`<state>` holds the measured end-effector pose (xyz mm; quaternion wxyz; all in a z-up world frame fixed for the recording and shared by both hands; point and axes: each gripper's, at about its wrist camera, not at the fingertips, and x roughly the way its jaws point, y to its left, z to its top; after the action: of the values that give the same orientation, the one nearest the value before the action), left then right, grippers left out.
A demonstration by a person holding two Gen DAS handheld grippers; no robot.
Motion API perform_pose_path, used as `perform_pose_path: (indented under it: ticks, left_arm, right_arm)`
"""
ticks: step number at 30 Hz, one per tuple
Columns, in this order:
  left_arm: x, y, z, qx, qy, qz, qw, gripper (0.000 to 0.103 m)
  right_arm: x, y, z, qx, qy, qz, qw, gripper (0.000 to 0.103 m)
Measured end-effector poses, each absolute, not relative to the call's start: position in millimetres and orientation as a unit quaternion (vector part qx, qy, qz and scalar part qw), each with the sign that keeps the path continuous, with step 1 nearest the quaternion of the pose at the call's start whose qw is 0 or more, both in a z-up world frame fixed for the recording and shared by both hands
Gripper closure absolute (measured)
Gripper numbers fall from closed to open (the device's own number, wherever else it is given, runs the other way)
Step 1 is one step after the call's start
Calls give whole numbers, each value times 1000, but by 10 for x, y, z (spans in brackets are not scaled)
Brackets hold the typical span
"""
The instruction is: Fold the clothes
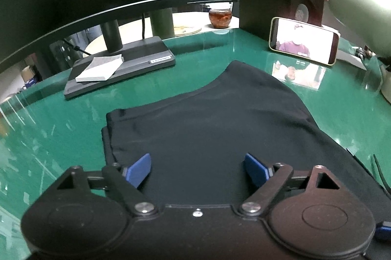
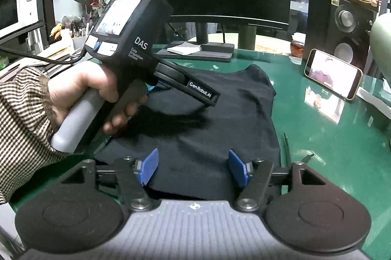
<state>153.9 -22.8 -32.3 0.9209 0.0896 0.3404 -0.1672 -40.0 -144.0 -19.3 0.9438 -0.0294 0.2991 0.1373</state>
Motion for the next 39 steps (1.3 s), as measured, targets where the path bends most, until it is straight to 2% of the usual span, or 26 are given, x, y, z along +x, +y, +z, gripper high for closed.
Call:
perform_pose_path:
  ticks: [4,11,16,18,20,22,24,29,33,39]
  left_arm:
    - [1599,-178,-362,74,338,-172,922,10]
    - [1706,-149,-385,72,330,-176,924,9]
    - [1766,-129,-391,71,329,-172,926,8]
    - [1770,-120,-382,70,331,-168,926,8]
    - [1740,-90,-343,66,334,-160,927,15]
    - [1681,-30,-285,56,329,-158,929,15]
    - [1597,59,-226,40,326,-162,930,15]
    - [1441,166,-268,42,332,-159,929,15]
    - [1387,174,-334,53,338,-152,927,16]
    - [1391,178,-345,56,336,-151,928,15]
  right_arm:
    - [-333,-1423,-242,-32,312,131,941,37]
    - [-278,-1347,-316,-39,329,131,934,47]
    - [-293,-1336,-317,-39,330,130,934,47]
    - [-290,-1336,-310,-39,332,130,934,47]
    - [-284,-1344,-285,-36,334,129,933,49]
    - [-273,-1395,-232,-27,322,123,938,51]
    - [-231,-1442,-201,-18,314,118,942,59]
    - [-3,-1491,-103,-35,292,116,949,69]
    - [251,-1507,-73,-58,291,123,947,91]
    - [703,-1537,-162,-77,318,125,937,94]
